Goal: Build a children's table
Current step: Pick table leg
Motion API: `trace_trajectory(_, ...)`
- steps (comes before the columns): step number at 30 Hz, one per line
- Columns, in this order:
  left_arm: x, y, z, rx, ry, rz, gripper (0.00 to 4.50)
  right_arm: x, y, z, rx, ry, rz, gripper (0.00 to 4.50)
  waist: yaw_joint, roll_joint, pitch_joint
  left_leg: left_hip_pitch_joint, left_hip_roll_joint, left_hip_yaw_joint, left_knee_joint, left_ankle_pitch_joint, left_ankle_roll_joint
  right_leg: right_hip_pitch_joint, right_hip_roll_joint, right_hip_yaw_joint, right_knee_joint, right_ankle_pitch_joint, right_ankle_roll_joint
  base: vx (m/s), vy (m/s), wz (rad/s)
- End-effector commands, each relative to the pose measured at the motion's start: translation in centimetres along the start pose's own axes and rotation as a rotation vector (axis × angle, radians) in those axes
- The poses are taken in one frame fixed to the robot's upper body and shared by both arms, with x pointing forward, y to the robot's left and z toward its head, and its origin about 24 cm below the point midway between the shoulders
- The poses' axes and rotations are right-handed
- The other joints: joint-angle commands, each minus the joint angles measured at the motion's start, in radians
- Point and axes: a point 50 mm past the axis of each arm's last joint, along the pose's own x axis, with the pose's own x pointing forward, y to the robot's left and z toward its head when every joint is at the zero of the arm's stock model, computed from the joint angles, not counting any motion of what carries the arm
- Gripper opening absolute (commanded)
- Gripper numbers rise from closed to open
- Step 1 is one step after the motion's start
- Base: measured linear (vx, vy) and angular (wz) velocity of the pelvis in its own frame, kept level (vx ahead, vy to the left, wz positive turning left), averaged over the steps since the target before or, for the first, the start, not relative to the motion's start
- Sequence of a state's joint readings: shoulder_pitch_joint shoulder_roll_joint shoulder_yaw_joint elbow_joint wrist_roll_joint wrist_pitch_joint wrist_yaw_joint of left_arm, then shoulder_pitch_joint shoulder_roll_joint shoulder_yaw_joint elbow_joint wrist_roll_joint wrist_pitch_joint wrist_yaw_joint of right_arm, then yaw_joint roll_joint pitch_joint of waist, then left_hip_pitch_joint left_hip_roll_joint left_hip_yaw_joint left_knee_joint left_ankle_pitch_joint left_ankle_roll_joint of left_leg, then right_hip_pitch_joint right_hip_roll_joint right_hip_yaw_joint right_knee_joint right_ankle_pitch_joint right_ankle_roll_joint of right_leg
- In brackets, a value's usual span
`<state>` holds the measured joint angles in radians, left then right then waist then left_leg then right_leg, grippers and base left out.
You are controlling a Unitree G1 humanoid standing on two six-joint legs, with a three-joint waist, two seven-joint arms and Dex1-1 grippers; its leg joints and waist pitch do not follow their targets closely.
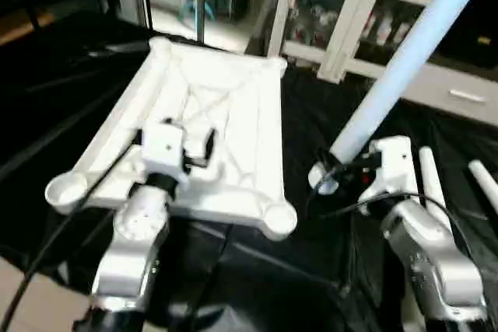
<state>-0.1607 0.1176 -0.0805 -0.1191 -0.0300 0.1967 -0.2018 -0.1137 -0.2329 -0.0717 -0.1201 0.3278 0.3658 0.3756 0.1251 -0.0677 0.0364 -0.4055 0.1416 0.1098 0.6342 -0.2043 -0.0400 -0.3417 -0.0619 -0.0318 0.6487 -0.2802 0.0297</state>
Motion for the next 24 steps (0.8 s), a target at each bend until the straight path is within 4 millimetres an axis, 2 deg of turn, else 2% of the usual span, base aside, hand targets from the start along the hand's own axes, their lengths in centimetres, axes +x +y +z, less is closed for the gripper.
trace_trajectory(1, 0.0, -1.0, -0.2, -0.010, 0.013, -0.087, 4.40, -0.4, -0.6, 1.3, -0.020, -0.051, -0.010, 1.87, -0.002, 0.015, -0.043, 0.046, 0.078, -0.014, -0.100, -0.075, -0.022, 0.029, -0.082, 0.026, -0.072, 0.131, -0.143, -0.084, 0.009, 0.00)
trace_trajectory(2, 0.0, -1.1, -0.3, -0.006, 0.026, -0.117, 4.40, -0.5, -0.8, 1.5, -0.020, -0.056, -0.005, 1.87, -0.005, 0.018, -0.041, 0.054, 0.085, -0.009, -0.115, -0.193, -0.049, 0.025, -0.081, 0.025, -0.082, 0.043, -0.151, -0.092, 0.005, 0.02)
trace_trajectory(3, 0.1, -1.2, -0.3, -0.003, 0.038, -0.198, 4.40, -0.7, -1.0, 1.7, -0.027, -0.060, 0.010, 1.87, -0.010, 0.019, -0.033, 0.059, 0.088, -0.003, -0.125, -0.284, -0.064, 0.014, -0.083, 0.028, -0.094, -0.044, -0.152, -0.093, -0.007, 0.04)
trace_trajectory(4, 0.2, -1.3, -0.3, -0.011, 0.040, -0.215, 4.40, -0.7, -1.1, 1.8, -0.029, -0.060, 0.013, 1.87, -0.016, 0.019, -0.025, 0.056, 0.086, 0.001, -0.133, -0.367, -0.082, 0.012, -0.089, 0.030, -0.107, -0.177, -0.144, -0.093, -0.007, 0.04)
trace_trajectory(5, 0.4, -1.2, -0.2, -0.010, 0.033, -0.249, 4.40, -0.8, -1.2, 1.8, -0.035, -0.055, 0.026, 1.87, -0.017, 0.016, -0.019, 0.056, 0.085, 0.003, -0.135, -0.406, -0.091, 0.009, -0.092, 0.031, -0.115, -0.257, -0.135, -0.094, -0.008, -0.03)
trace_trajectory(6, 0.6, -1.1, 0.0, -0.009, 0.027, -0.271, 4.40, -0.8, -1.3, 1.8, -0.038, -0.052, 0.035, 1.87, -0.016, 0.010, -0.018, 0.065, 0.082, 0.006, -0.133, -0.452, -0.103, 0.002, -0.098, 0.032, -0.132, -0.380, -0.112, -0.088, -0.003, -0.06)
trace_trajectory(7, 0.6, -1.1, 0.0, -0.009, 0.027, -0.271, 4.40, -0.8, -1.3, 1.8, -0.038, -0.052, 0.035, 1.87, -0.016, 0.008, -0.018, 0.066, 0.081, 0.008, -0.134, -0.455, -0.102, 0.001, -0.102, 0.032, -0.138, -0.423, -0.099, -0.088, -0.003, -0.06)
trace_trajectory(8, 0.9, -1.3, 0.1, 0.012, 0.045, -0.410, 4.40, -0.9, -1.6, 2.1, -0.049, -0.049, 0.073, 1.87, -0.012, 0.014, -0.022, 0.069, 0.082, 0.008, -0.135, -0.431, -0.099, 0.000, -0.107, 0.032, -0.142, -0.441, -0.084, -0.066, -0.002, -0.04)
trace_trajectory(9, 0.8, -1.5, 0.1, 0.007, 0.068, -0.502, 4.40, -0.9, -1.6, 2.4, -0.052, -0.051, 0.103, 1.87, -0.011, 0.016, -0.025, 0.067, 0.086, 0.009, -0.137, -0.401, -0.095, -0.003, -0.105, 0.034, -0.139, -0.401, -0.084, 0.000, 0.000, 0.00)
trace_trajectory(11, 0.6, -1.6, 0.1, 0.008, 0.092, -0.588, 4.40, -0.9, -1.7, 2.7, -0.048, -0.054, 0.136, 1.87, -0.014, 0.017, -0.026, 0.057, 0.086, 0.008, -0.144, -0.381, -0.093, 0.003, -0.099, 0.029, -0.126, -0.325, -0.098, 0.000, 0.000, 0.00)
trace_trajectory(12, 0.2, -1.7, -0.2, 0.012, 0.135, -0.676, 4.40, -1.0, -1.7, 3.1, -0.044, -0.057, 0.175, 1.87, -0.015, 0.027, -0.030, 0.052, 0.084, 0.008, -0.145, -0.350, -0.087, 0.006, -0.095, 0.027, -0.116, -0.267, -0.110, 0.000, 0.000, 0.00)
trace_trajectory(13, 0.0, -1.7, -0.4, 0.016, 0.164, -0.728, 4.40, -1.1, -1.6, 3.3, -0.041, -0.059, 0.199, 1.87, -0.016, 0.022, -0.032, 0.051, 0.085, 0.010, -0.144, -0.333, -0.080, 0.008, -0.094, 0.027, -0.115, -0.236, -0.115, 0.000, 0.000, 0.00)
trace_trajectory(14, -0.4, -1.7, -0.7, 0.032, 0.205, -0.795, 4.40, -1.2, -1.6, 3.5, -0.042, -0.051, 0.234, 1.87, -0.016, 0.023, -0.035, 0.049, 0.082, 0.013, -0.142, -0.302, -0.065, 0.009, -0.090, 0.026, -0.109, -0.195, -0.126, 0.000, 0.000, 0.00)
trace_trajectory(15, -0.6, -1.7, -0.8, 0.042, 0.232, -0.838, 4.40, -1.2, -1.6, 3.6, -0.042, -0.045, 0.256, 1.87, -0.017, 0.025, -0.036, 0.051, 0.084, 0.018, -0.140, -0.288, -0.062, 0.003, -0.089, 0.027, -0.105, -0.157, -0.139, 0.000, 0.000, 0.00)
trace_trajectory(16, -0.9, -1.3, -1.5, 0.097, 0.320, -0.926, 4.40, -1.5, -1.3, 3.7, -0.062, -0.018, 0.326, 1.87, -0.014, 0.024, -0.042, 0.054, 0.085, 0.021, -0.134, -0.246, -0.051, 0.005, -0.091, 0.028, -0.099, -0.094, -0.155, 0.000, 0.000, 0.00)
trace_trajectory(17, -0.9, -1.1, -1.6, 0.114, 0.343, -0.942, 4.40, -1.5, -1.3, 3.7, -0.066, -0.010, 0.344, 1.87, -0.014, 0.022, -0.044, 0.051, 0.082, 0.023, -0.131, -0.211, -0.037, 0.006, -0.087, 0.028, -0.097, -0.056, -0.157, 0.000, 0.000, 0.00)
trace_trajectory(18, -0.9, -0.7, -1.9, 0.143, 0.381, -0.965, 4.40, -1.7, -1.1, 3.7, -0.071, 0.003, 0.375, 1.87, -0.012, 0.029, -0.051, 0.050, 0.080, 0.028, -0.121, -0.127, -0.018, 0.005, -0.082, 0.027, -0.083, 0.063, -0.172, 0.000, 0.000, 0.00)
trace_trajectory(19, -0.4, 0.3, -2.1, 0.232, 0.423, -0.980, 4.40, -1.9, -0.9, 3.7, -0.068, 0.018, 0.418, 1.87, -0.012, 0.026, -0.049, 0.048, 0.076, 0.032, -0.116, -0.081, 0.010, 0.005, -0.077, 0.026, -0.083, 0.126, -0.178, 0.000, 0.000, 0.00)
trace_trajectory(21, 0.3, 1.2, -2.2, 0.271, 0.439, -0.963, 4.40, -2.1, -0.5, 3.7, -0.060, 0.030, 0.453, 1.87, -0.010, 0.029, -0.053, 0.046, 0.079, 0.035, -0.111, -0.051, 0.029, 0.008, -0.083, 0.025, -0.076, 0.174, -0.195, 0.000, 0.000, 0.00)
trace_trajectory(22, 0.5, 1.5, -2.1, 0.281, 0.447, -0.969, 4.40, -2.2, -0.3, 3.6, -0.055, 0.037, 0.469, 1.87, -0.008, 0.034, -0.054, 0.049, 0.080, 0.036, -0.111, -0.062, 0.028, 0.005, -0.083, 0.024, -0.076, 0.169, -0.203, 0.000, 0.000, 0.00)
trace_trajectory(23, 0.7, 1.7, -2.0, 0.289, 0.454, -0.976, 4.40, -2.2, -0.2, 3.6, -0.051, 0.042, 0.483, 1.87, -0.008, 0.030, -0.053, 0.047, 0.083, 0.038, -0.112, -0.080, 0.023, 0.006, -0.084, 0.024, -0.075, 0.164, -0.214, 0.000, 0.000, 0.00)
trace_trajectory(24, 0.8, 1.9, -2.0, 0.296, 0.459, -0.979, 4.40, -2.3, 0.0, 3.5, -0.048, 0.047, 0.496, 1.87, -0.006, 0.032, -0.054, 0.049, 0.085, 0.038, -0.113, -0.091, 0.017, 0.004, -0.085, 0.024, -0.073, 0.164, -0.226, 0.000, 0.000, 0.00)
